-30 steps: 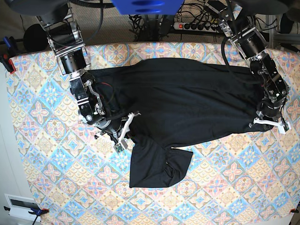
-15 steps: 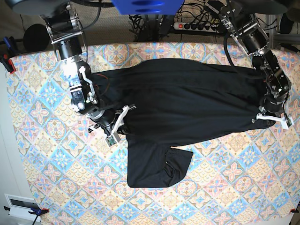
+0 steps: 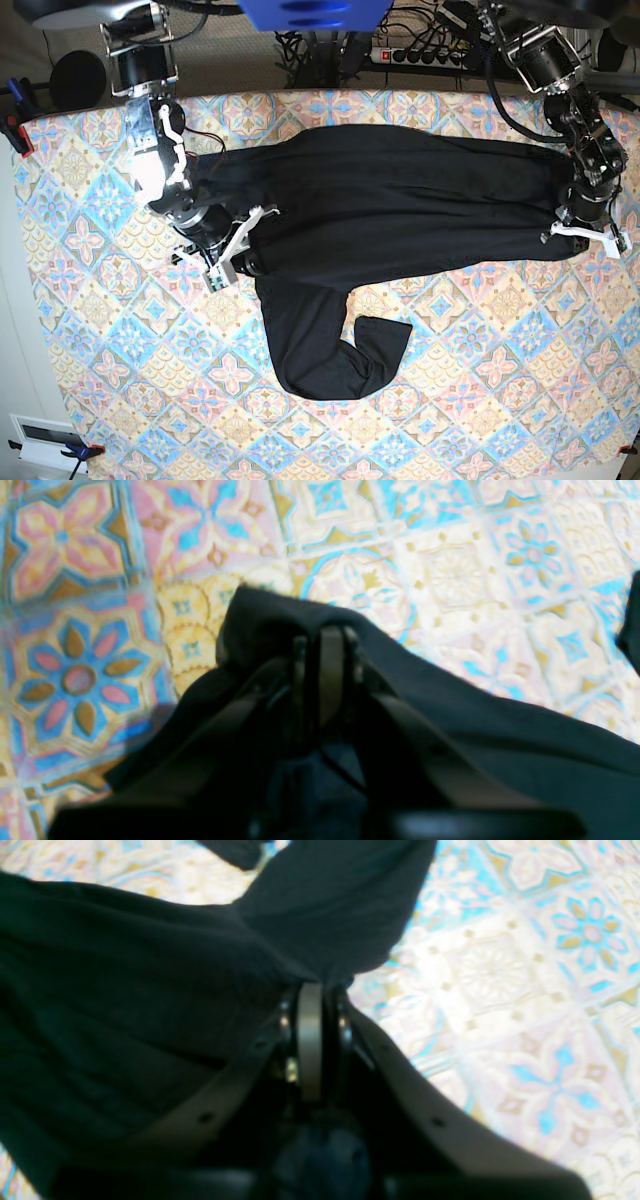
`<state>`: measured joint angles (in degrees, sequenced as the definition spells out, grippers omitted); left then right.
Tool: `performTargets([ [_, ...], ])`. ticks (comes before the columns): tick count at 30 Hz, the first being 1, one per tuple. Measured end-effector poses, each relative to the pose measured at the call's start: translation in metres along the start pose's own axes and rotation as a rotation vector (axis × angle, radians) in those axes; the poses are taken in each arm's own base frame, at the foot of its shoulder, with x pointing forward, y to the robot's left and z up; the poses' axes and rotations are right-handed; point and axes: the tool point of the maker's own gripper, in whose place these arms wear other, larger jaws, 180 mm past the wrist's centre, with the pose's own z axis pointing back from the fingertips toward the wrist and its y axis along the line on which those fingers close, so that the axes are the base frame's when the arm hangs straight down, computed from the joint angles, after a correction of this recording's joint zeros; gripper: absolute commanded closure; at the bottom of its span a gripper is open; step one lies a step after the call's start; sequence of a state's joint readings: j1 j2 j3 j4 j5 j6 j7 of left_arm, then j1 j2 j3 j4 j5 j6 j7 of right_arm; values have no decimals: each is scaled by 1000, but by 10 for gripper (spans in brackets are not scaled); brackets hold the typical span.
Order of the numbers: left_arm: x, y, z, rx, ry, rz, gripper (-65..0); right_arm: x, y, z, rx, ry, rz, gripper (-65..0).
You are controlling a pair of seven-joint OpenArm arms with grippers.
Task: Layout the t-shirt on the table in an organized manner, then fold the t-shirt properly
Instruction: 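Fold the held edge with both grippers over the shirt body toward the hem, then hold the folded shirt with both grippers and pull it taut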
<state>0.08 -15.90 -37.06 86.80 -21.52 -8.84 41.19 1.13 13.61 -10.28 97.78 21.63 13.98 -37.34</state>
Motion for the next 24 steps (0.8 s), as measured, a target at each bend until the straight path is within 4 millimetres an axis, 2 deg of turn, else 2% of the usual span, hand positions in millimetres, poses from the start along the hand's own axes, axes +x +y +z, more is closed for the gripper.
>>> performTargets([
  [6, 4, -4, 17, -25, -29, -16, -8, -1, 2, 19, -15, -26, -9, -1],
  [12, 1, -2, 28, -22, -33, -52, -8, -14, 2, 38, -39, -20, -36, -1],
  [15, -5, 13, 34, 8, -25, -35, -8, -23, 0, 42, -48, 2, -45, -1],
  [19, -3, 32, 40, 54, -34, -20, -8, -38, -4, 48, -62, 56, -64, -1],
  [24, -26, 40, 46, 68, 30, -41, -8, -48, -5, 50, -65, 105, -70, -1],
])
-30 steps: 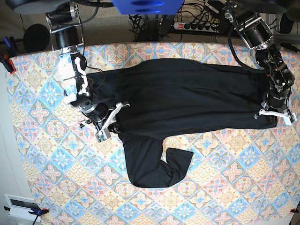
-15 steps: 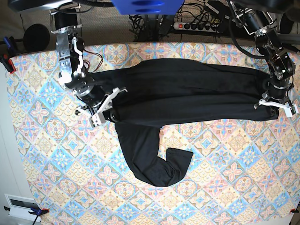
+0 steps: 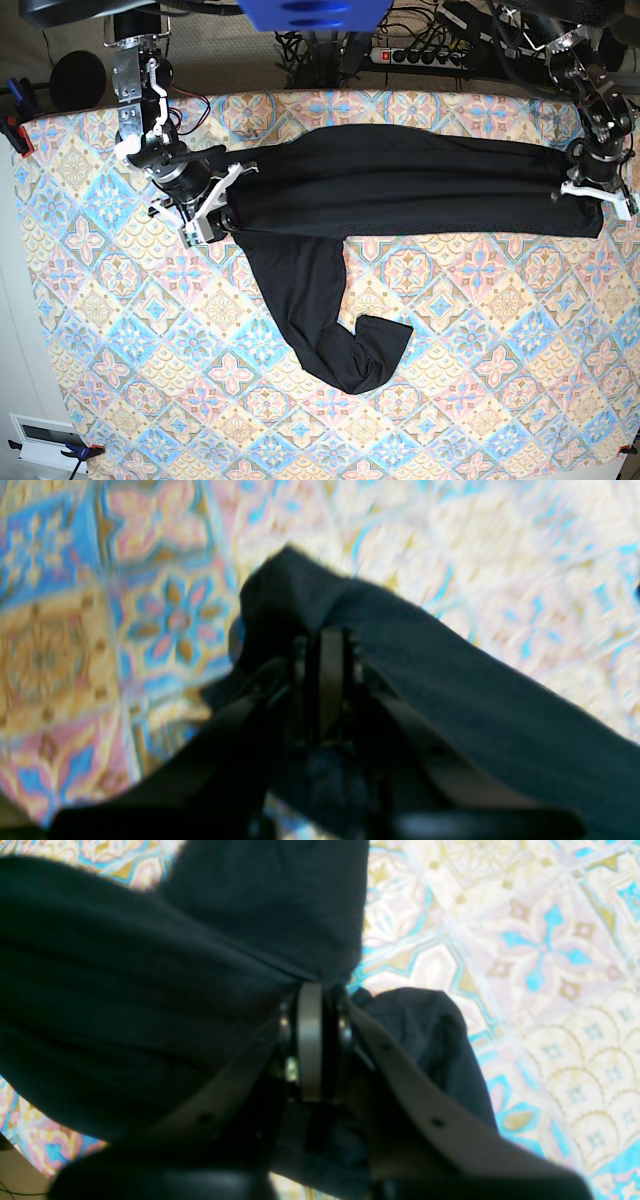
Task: Layout the t-shirt on the table in an organized manner, then fold the t-shirt properly
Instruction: 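Hold the folded shirt with both grippers and pull it taut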
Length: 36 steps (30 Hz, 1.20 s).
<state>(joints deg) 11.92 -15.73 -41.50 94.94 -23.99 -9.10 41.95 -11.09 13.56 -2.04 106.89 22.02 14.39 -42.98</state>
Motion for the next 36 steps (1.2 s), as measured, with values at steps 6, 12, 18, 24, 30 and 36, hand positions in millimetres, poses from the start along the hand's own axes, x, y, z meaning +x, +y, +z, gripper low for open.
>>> performTargets([
  [6, -17, -3, 0, -3, 94, 2, -8, -12, 2, -1, 4, 72, 5, -1],
  [12, -20, -2, 0, -2, 107, 0, -10, -19, 2, 0, 3, 111, 5, -4],
  [18, -32, 3, 4, 10, 140, -7, -113, -30, 1, 1, 1, 169, 5, -66],
  [24, -51, 5, 8, 13, 240, -3, -276, -29, -3, 2, -14, 167, -4, -123],
  [30, -50, 6, 9, 16, 236, 0, -333, -28, -3, 2, -14, 165, -3, -130],
  [36, -26, 9, 11, 26, 166, 31, -333, -29, -3, 2, -16, 165, -1, -130],
])
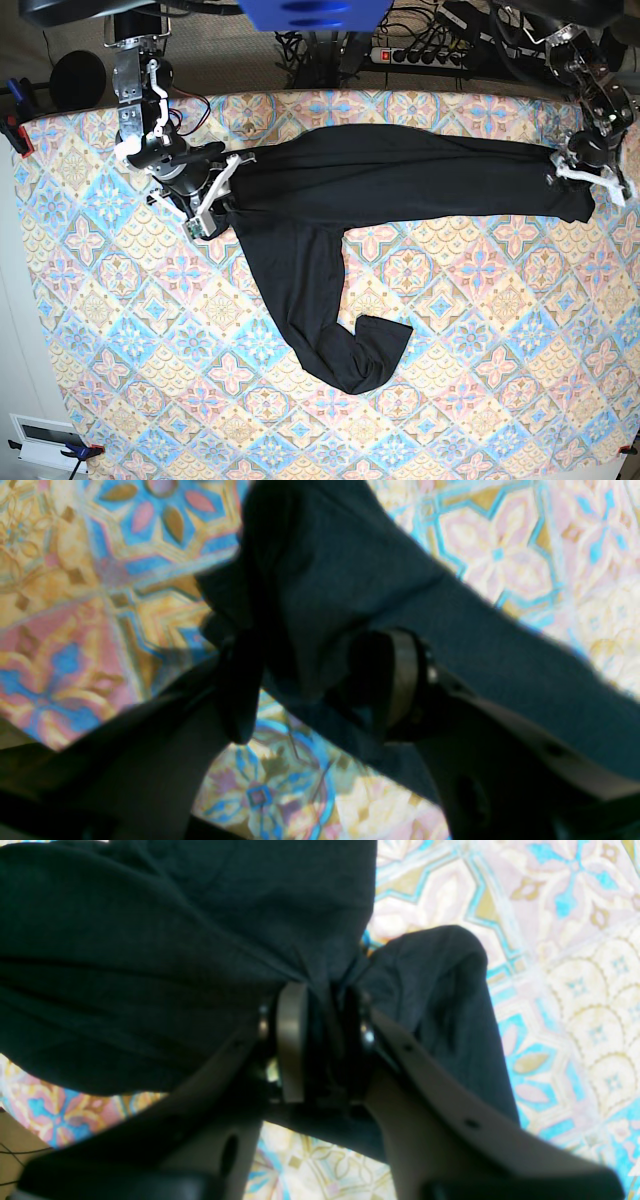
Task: Layout the t-shirt on the table in an organized manner, then fold the t-shirt properly
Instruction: 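Hold the folded shirt with both grippers and pull it taut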
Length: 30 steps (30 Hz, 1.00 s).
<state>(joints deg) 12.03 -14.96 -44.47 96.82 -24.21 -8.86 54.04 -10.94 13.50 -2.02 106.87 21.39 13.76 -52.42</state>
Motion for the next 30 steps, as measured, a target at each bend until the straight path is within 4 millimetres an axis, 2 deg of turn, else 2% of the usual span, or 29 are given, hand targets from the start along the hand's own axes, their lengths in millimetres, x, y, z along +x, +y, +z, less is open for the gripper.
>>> performTargets([
  [3, 21, 0, 3, -3, -66, 41, -334, 4, 0, 0, -1, -20, 0, -130],
  [11, 37, -12, -5, -30, -95, 76, -336, 17, -3, -1, -5, -56, 7, -131],
  [14, 27, -12, -20, -40, -53, 120, -336, 39, -8, -1, -15, -110, 21, -132],
  [16, 13, -9, -32, -40, -5, 154, -336, 41, -8, 0, -16, -117, 21, -142],
  [18, 4, -4, -37, -29, 29, 165, -336, 35, -7, -1, -13, -102, 17, -158],
  [20, 0, 1, -40, -20, 44, 170, -336, 29, -6, -1, -12, -79, 16, -167],
  [23, 2, 2, -48, -20, 29, 198, -335, 34, -7, -1, -13, -97, 18, -168],
  [26, -3, -10, -59, -43, 56, 198, -334, 35, -7, -1, -12, -101, 19, -168],
  [30, -1, -31, -63, -90, 62, 175, -333, 33, -5, -1, -9, -94, 20, -168],
])
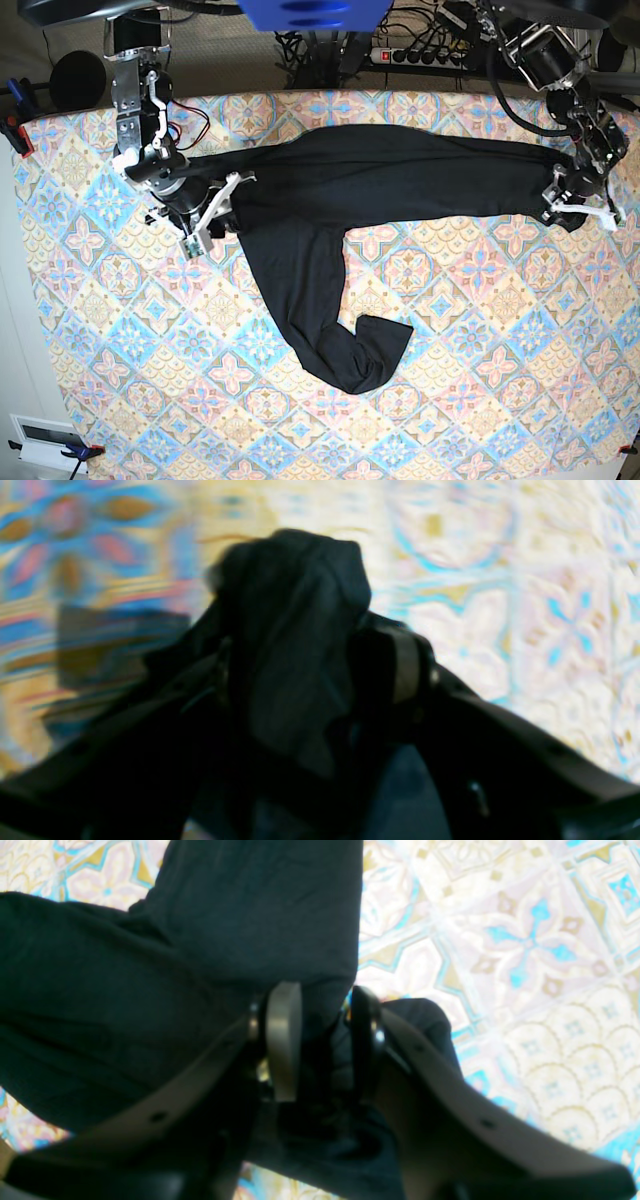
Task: Layout the t-shirt on the table in an organized manner, then fold the t-shirt properly
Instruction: 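Hold the folded shirt with both grippers and pull it taut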
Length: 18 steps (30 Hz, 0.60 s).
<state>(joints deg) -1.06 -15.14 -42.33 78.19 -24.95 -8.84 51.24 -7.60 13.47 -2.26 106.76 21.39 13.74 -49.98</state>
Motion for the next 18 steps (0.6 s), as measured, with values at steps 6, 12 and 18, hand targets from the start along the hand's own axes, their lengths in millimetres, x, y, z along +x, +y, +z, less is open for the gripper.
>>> performTargets([
  [6, 19, -11, -1, -19, -40, 4, -333, 0, 0, 0, 1, 1, -3, -169],
  [12, 15, -9, -1, -12, -28, 4, -334, 0, 0, 0, 1, 1, -2, -169],
  [18, 29, 20, 11, 38, -62, 3, -334, 0, 0, 0, 1, 1, -2, -169],
])
